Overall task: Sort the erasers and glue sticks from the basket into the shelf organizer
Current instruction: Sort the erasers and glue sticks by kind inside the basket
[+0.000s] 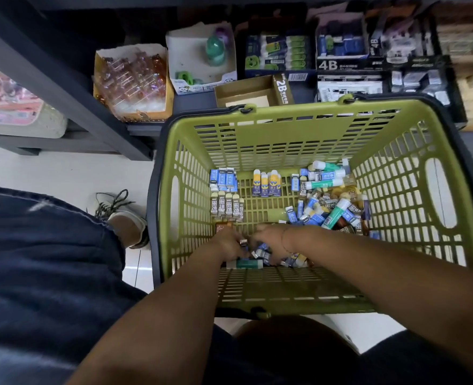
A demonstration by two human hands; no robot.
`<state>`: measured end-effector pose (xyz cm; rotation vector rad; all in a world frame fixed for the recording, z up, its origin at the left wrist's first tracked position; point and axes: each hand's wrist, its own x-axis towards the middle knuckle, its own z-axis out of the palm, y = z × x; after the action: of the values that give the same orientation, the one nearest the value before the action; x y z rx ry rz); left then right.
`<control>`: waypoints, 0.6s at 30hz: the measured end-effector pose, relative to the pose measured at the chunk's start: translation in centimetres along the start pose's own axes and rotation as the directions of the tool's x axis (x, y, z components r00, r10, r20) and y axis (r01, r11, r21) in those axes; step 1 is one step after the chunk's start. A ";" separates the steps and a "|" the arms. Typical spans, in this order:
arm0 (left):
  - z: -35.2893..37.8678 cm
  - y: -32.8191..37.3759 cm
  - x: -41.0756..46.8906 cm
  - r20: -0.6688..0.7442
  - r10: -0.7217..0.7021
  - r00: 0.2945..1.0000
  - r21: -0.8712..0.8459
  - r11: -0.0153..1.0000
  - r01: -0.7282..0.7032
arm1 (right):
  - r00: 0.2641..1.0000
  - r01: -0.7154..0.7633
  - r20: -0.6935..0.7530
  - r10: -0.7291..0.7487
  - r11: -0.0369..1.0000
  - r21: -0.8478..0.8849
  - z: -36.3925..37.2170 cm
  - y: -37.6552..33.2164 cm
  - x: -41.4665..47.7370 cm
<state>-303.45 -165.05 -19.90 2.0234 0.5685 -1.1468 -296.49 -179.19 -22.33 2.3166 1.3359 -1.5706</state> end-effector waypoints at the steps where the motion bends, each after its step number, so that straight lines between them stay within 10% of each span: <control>1: -0.1 0.0 0.0 0.002 -0.005 1.000 -0.017 1.000 0.005 | 1.000 0.007 0.008 -0.007 1.000 0.003 -0.1 0.0 0.0; 13: -0.1 0.2 0.2 -0.023 -0.074 0.997 -0.155 0.986 0.069 | 0.990 -0.003 0.138 0.007 1.000 -0.026 -1.3 0.1 -0.7; 18: -0.3 0.7 -0.1 -0.035 -0.075 0.997 -0.244 0.967 0.065 | 0.995 -0.082 0.078 0.063 0.959 0.273 -1.2 1.5 -2.0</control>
<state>-302.85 -165.29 -19.44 1.8333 0.7697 -1.0214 -294.79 -180.82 -20.82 2.4018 1.0635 -1.9017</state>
